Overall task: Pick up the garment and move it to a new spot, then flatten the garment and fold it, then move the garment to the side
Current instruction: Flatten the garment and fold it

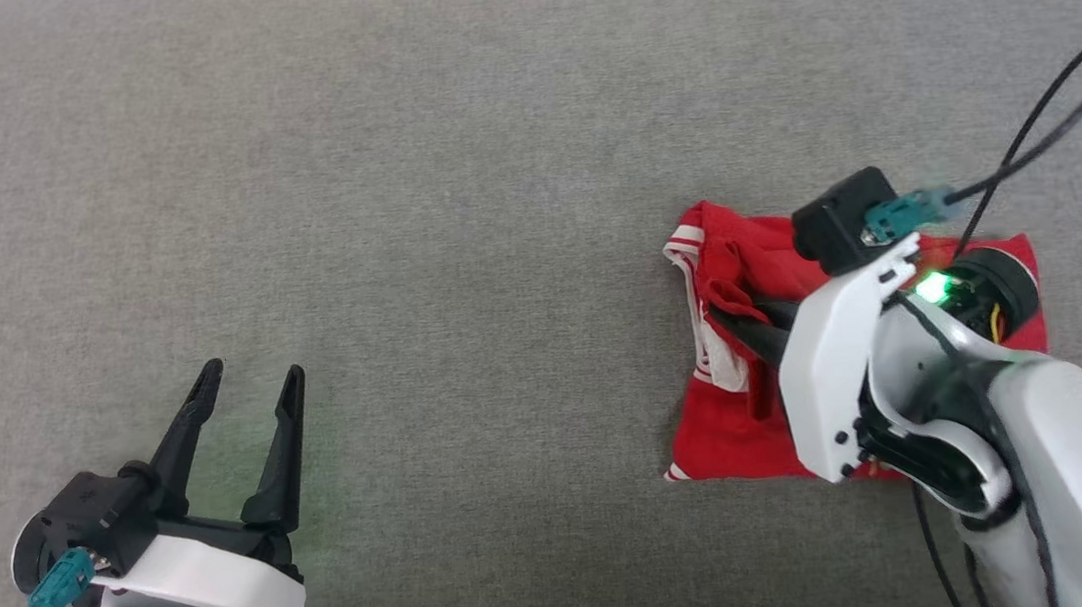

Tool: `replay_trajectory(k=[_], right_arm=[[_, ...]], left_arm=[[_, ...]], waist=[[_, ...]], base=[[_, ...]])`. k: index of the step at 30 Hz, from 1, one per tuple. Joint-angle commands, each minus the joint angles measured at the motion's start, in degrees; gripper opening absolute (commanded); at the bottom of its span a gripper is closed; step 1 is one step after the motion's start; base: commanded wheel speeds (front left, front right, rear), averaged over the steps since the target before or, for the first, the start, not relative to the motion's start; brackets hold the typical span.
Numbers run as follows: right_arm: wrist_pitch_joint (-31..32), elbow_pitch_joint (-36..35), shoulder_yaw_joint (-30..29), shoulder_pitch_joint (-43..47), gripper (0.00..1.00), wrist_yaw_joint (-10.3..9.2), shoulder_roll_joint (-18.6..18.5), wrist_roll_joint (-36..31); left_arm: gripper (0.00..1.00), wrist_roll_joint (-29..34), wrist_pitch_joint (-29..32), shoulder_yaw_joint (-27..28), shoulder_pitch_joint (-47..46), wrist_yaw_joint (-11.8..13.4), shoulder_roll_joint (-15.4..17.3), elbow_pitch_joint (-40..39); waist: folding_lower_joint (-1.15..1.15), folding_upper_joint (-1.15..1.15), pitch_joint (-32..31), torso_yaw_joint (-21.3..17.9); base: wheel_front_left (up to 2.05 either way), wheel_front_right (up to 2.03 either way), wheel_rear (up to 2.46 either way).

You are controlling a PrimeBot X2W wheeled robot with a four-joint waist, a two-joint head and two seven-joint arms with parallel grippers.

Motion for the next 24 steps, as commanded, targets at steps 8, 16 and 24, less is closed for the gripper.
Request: replay_trajectory(k=[8,16,24], right_arm=[[-7.53,12.76,2.85,-2.9,0.23,-0.04,-1.58,-0.39],[-12.5,11.59,4.19,-4.24,1.0,-0.04,-2.45,3.94],[-16.14,8.74,0.15,-2.1,1.0,-0.04,-7.72,6.74]], left_arm=[[1.0,-1.01,-0.3,-0.77,-1.39,0.1,-0.33,1.56],[1.0,-0.94,-0.3,0.89,0.71,0.12,0.16,3.25],[1.0,-0.71,-0.3,1.25,2.68,0.12,-0.4,4.39]], waist=[[0.0,0.0,-0.31,1.3],[0.0,0.0,-2.78,-0.41],[0.0,0.0,-5.8,-3.29]], base=[[0.0,0.0,0.0],[0.0,0.0,0.0],[0.0,0.0,0.0]])
